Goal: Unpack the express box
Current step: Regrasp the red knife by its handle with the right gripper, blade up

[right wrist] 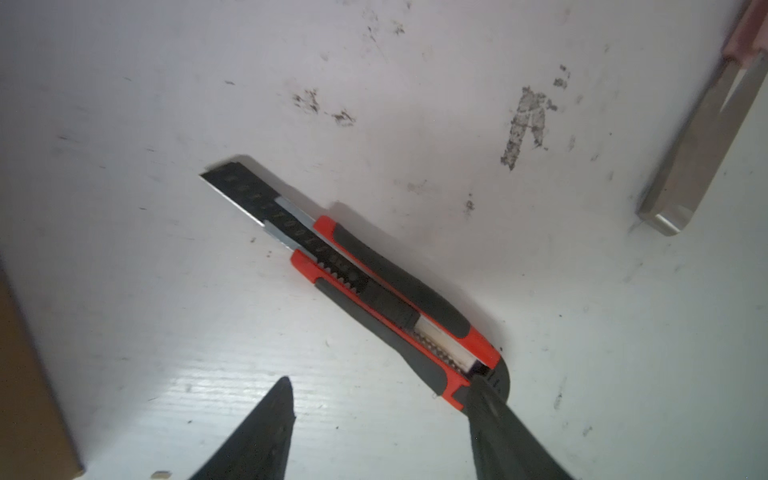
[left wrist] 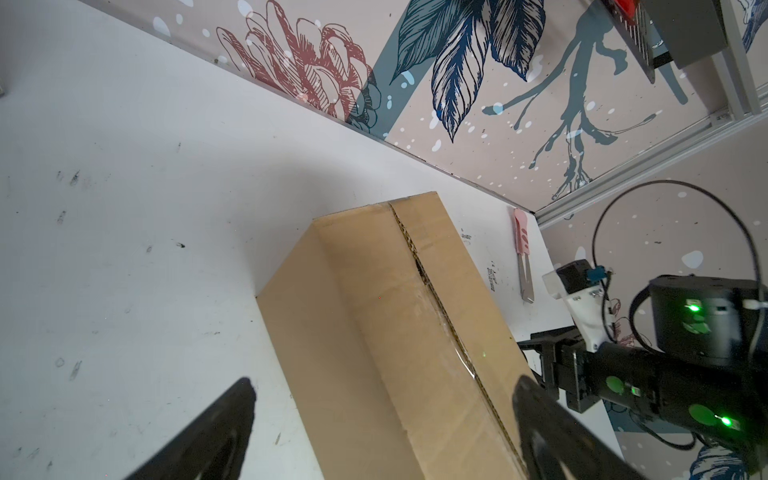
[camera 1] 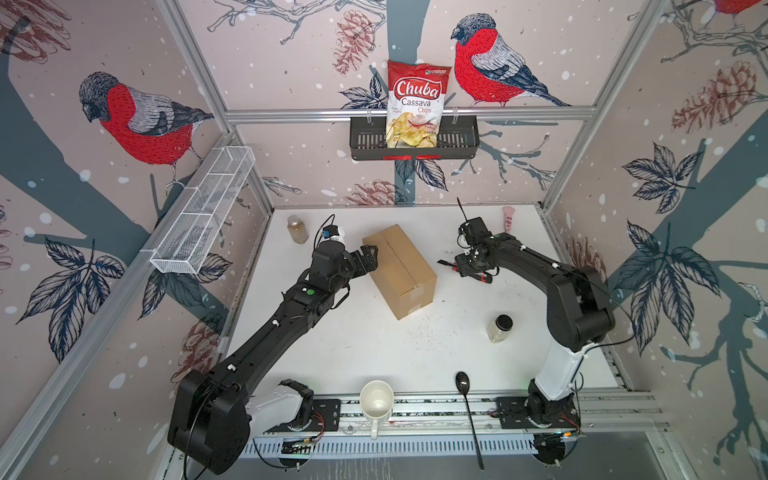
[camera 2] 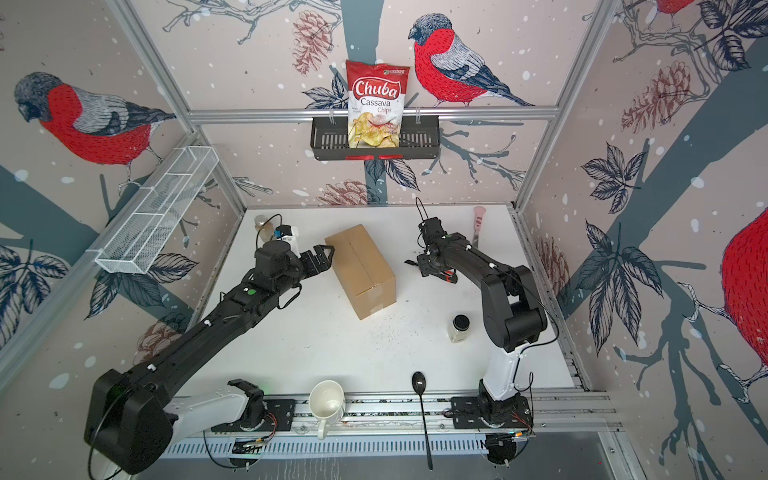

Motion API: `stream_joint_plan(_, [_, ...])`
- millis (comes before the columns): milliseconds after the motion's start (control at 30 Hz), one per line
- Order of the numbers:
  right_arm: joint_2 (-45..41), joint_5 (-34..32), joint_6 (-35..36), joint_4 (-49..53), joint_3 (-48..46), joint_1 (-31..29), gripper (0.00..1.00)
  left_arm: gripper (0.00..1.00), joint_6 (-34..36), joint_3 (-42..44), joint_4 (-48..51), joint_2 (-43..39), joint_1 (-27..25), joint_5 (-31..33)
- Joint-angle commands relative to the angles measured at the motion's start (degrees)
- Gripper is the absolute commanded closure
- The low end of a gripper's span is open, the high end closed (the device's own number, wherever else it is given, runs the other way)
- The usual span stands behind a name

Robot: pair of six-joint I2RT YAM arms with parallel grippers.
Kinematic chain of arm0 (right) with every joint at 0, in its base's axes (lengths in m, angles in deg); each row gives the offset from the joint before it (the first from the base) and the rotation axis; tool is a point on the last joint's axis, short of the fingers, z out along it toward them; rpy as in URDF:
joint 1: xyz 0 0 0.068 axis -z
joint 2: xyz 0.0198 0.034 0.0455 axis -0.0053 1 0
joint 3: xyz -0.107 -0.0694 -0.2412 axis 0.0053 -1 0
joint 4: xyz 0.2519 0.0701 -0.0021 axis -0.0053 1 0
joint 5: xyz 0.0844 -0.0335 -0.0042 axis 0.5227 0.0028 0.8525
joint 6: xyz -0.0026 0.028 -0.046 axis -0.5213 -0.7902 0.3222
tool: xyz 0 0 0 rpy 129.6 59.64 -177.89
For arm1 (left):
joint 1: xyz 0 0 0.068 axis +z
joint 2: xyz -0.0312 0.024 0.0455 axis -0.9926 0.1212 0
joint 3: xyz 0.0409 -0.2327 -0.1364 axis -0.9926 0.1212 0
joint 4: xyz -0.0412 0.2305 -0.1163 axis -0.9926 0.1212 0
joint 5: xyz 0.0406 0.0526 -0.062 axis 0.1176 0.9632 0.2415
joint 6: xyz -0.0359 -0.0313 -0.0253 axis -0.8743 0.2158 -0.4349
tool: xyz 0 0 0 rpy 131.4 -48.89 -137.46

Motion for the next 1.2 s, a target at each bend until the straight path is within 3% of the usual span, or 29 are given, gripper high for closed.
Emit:
stream_joint_plan(0, [1.5,-4.3,2.4,2.3,0.7,-0.6,0.33,0.04,0.9,0.3,0.5,0.0,0.2,-0.7])
stream_joint_plan(300, [5.1,-4.8,4.5,0.8,1.9,0.0,0.29,0.04,0.8,0.4,-0.1,0.3,0.2,-1.8])
stream_joint_plan(667, [9.1,-0.4,5.2,0.3,5.0,2.9,0.28,0.04,0.5,0.9,-0.6,0.3,0.2,-1.6])
stream_joint_plan(1167, [8.1,6.3,1.7,0.0,3.3,6.8,0.3,0.04,-0.2,0.8,-1.1,0.9,0.1,-2.4])
